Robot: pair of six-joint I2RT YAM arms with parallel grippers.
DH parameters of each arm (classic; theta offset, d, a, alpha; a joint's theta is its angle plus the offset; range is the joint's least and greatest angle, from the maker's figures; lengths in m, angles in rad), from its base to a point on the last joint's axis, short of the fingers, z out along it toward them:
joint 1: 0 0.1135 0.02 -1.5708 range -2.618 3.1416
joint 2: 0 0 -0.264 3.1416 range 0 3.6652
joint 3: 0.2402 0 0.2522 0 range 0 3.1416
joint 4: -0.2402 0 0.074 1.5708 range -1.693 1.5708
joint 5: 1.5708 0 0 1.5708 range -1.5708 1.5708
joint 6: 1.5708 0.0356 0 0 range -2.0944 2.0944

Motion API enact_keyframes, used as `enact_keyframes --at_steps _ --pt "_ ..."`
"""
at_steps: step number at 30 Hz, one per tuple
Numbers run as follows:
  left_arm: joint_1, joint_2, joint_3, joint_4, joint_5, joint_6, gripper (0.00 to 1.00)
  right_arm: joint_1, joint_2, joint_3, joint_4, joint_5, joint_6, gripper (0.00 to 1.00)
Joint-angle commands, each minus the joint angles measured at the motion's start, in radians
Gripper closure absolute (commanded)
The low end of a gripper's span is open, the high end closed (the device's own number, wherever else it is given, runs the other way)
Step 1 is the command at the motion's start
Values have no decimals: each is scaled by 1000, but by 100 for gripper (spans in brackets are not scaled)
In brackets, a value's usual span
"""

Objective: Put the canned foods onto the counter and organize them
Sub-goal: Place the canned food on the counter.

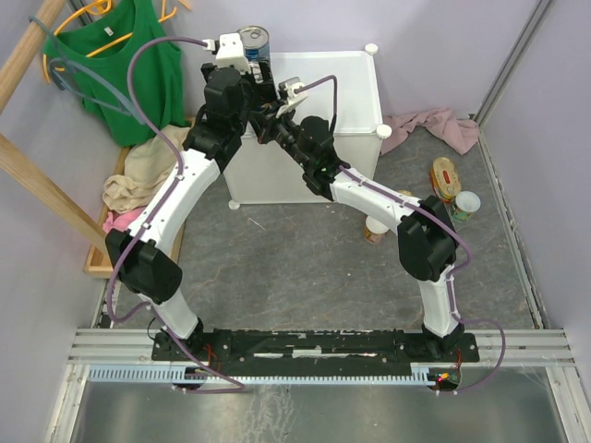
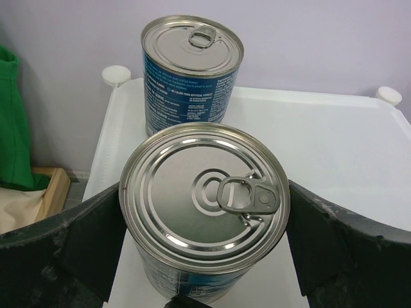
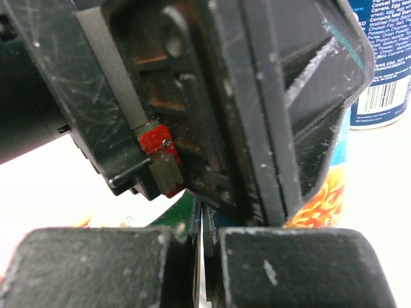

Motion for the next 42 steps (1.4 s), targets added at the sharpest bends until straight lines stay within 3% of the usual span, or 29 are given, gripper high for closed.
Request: enact_keyframes --at_steps 1,21,42 --pt "-3 -51 -46 -56 -22 49 1 -73 11 70 90 138 28 99" --pt "-3 -86 -86 -19 42 41 1 -89 27 72 100 131 68 99" --pt "-3 -186 -126 0 -1 -45 1 -89 -94 -33 45 137 34 99"
